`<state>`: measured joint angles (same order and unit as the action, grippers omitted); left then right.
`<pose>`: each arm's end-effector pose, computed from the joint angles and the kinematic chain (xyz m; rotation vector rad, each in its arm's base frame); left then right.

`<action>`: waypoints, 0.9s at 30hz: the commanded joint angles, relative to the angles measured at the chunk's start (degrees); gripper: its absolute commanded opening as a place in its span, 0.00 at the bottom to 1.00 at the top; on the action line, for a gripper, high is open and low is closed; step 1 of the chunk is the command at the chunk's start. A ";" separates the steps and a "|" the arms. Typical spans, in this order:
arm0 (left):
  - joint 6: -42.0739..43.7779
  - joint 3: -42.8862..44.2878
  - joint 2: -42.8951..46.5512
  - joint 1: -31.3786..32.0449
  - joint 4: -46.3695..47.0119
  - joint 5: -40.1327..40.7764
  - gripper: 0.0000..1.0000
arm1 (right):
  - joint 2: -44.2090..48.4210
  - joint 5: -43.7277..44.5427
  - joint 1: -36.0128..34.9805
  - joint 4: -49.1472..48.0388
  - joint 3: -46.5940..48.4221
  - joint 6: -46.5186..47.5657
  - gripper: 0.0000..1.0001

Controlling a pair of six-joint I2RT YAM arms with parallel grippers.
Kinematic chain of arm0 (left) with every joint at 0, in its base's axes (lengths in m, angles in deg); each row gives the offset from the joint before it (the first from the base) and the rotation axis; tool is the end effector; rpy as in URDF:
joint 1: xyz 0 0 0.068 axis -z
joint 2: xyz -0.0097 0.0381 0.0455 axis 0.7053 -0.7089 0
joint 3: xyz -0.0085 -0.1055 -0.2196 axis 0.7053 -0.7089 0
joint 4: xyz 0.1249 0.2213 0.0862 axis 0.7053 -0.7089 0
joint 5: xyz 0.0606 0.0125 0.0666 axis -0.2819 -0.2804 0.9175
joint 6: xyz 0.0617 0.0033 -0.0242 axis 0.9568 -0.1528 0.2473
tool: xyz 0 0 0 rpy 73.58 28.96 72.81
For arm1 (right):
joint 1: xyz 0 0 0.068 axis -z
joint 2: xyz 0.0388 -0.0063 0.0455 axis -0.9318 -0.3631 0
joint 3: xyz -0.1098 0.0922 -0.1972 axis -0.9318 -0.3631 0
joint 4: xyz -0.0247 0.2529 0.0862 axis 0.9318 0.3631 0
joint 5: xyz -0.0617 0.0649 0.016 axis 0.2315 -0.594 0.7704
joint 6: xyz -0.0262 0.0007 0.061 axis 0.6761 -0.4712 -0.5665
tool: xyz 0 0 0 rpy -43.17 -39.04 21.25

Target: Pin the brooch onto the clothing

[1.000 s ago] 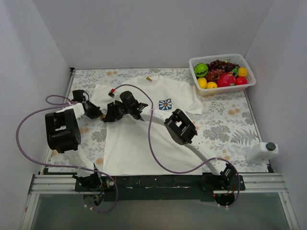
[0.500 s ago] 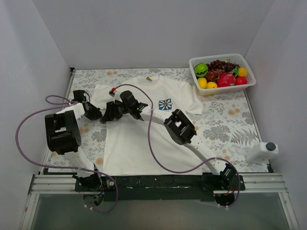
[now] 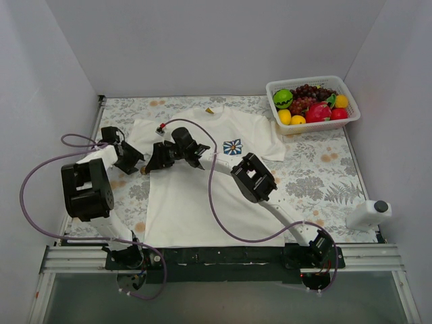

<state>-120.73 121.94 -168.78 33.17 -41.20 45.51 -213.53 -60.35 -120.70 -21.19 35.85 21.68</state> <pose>0.3346 0.0635 0.1110 -1.9716 1.9792 -0.4732 0.3440 0.4865 0.0994 -0.6969 2.0315 1.5618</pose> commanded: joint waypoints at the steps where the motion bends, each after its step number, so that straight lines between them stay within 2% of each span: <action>1: 1.42 -4.11 0.80 -0.45 -3.72 0.42 0.47 | -1.01 -1.59 1.18 11.10 -0.34 0.24 0.56; 5: 0.98 -5.70 0.02 -0.45 -2.14 -1.60 0.45 | -1.01 0.43 1.27 16.55 2.39 1.38 0.55; 10: 0.71 -6.14 0.54 -0.54 -1.35 -2.83 0.45 | -1.10 2.09 0.92 18.41 3.88 1.12 0.55; 22: 0.62 -7.99 0.98 -0.45 0.24 -5.82 0.38 | -7.78 0.70 -1.19 16.31 8.37 -2.83 0.55; 27: -0.25 -8.78 1.42 -0.45 1.55 -6.44 0.38 | -8.13 -1.93 -1.27 14.99 7.67 -4.50 0.49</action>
<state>-120.99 116.31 -166.57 32.27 -35.67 38.56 -217.31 -61.03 -120.63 -11.34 44.87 18.22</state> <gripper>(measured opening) 0.381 0.510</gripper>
